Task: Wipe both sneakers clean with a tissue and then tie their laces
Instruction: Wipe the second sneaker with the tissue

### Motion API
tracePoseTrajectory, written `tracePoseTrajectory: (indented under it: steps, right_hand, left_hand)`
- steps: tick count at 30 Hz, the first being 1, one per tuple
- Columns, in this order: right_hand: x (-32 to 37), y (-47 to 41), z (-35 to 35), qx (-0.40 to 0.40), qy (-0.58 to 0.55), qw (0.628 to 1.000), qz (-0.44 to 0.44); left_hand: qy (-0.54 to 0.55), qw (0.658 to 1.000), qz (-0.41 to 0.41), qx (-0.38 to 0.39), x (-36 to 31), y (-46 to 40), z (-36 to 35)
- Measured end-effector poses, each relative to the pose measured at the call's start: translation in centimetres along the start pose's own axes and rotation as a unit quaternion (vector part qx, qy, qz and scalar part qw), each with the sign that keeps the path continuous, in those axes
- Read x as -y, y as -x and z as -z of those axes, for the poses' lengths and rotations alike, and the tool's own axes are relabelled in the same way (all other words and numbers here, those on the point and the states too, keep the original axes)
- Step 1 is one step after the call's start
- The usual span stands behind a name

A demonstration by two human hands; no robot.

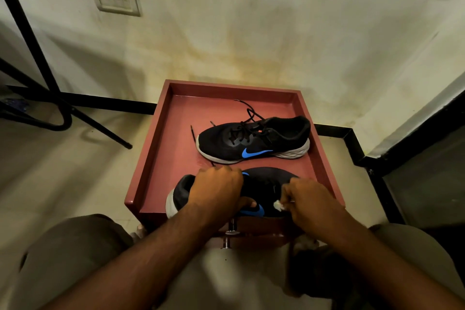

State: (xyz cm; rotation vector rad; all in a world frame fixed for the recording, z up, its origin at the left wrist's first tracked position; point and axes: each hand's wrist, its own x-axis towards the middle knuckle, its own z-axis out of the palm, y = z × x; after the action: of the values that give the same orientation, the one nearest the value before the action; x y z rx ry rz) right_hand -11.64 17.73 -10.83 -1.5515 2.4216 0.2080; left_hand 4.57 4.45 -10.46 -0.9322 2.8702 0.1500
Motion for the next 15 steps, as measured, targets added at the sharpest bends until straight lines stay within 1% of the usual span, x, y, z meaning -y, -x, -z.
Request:
tracePoseTrajectory:
  steps: [1,3,4,6,7,9,11,12,13,14,15]
  right_hand:
    - [-0.3,-0.1,-0.1,-0.015,0.017,0.999,-0.027]
    - [-0.9,-0.9,0.1,-0.084,0.067,0.992,-0.071]
    - [-0.9,-1.2,0.1,-0.07,0.077,0.992,-0.072]
    - [0.0,-1.2,0.1,0.0,0.067,0.997,-0.041]
    - [0.3,-1.1,-0.1,0.022,0.057,0.998,-0.022]
    - [0.1,-1.0,0.0,0.019,0.065,0.998,-0.006]
    - [-1.3,-1.2,0.4,-0.018,0.093,0.995,-0.035]
    - [-2.0,-1.5,0.3,-0.049,0.074,0.995,-0.042]
    - [-2.4,-1.8,0.0,-0.088,0.03,0.995,-0.038]
    - [-2.7,-1.7,-0.3,-0.134,-0.05,0.989,-0.03]
    - [-2.8,-1.5,-0.7,-0.171,-0.138,0.975,-0.041]
  left_hand:
    - [0.002,1.0,-0.004,0.002,0.1,-0.1,0.0]
    - [0.009,1.0,-0.006,0.004,0.3,-0.1,0.0]
    - [0.009,1.0,-0.005,-0.001,0.2,-0.1,0.0]
    - [0.002,1.0,-0.001,-0.011,0.1,-0.1,-0.2]
    - [-0.002,1.0,0.0,-0.01,0.1,0.0,-0.3]
    - [-0.01,1.0,-0.001,-0.014,0.0,-0.1,-0.5]
    - [-0.006,1.0,0.0,-0.023,-0.1,0.0,-0.4]
    - [-0.001,1.0,0.001,-0.025,-0.1,0.1,-0.4]
    - [0.004,1.0,0.001,-0.028,-0.1,0.2,-0.5]
    - [0.01,0.999,0.002,-0.032,-0.1,0.3,-0.5]
    - [0.017,0.999,0.002,-0.035,0.0,0.5,-0.5]
